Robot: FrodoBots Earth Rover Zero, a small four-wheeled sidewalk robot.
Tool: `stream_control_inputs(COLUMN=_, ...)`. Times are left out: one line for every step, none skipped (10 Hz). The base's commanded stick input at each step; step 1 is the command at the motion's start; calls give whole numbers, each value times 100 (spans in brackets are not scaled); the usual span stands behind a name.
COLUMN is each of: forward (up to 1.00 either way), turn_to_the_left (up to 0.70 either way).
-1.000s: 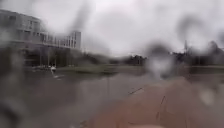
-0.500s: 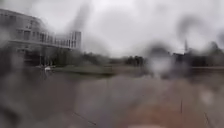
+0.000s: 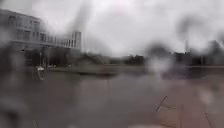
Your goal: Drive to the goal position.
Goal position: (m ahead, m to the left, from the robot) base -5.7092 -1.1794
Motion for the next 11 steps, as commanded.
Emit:
stream_control_inputs(forward=100, turn_to_the_left=2)
stream_control_inputs(forward=100, turn_to_the_left=2)
stream_control_inputs(forward=100, turn_to_the_left=2)
stream_control_inputs(forward=100, turn_to_the_left=2)
stream_control_inputs(forward=100, turn_to_the_left=2)
stream_control_inputs(forward=100, turn_to_the_left=2)
stream_control_inputs(forward=100, turn_to_the_left=2)
stream_control_inputs(forward=100, turn_to_the_left=2)
stream_control_inputs(forward=100, turn_to_the_left=23)
stream_control_inputs(forward=100, turn_to_the_left=38)
stream_control_inputs(forward=100, turn_to_the_left=38)
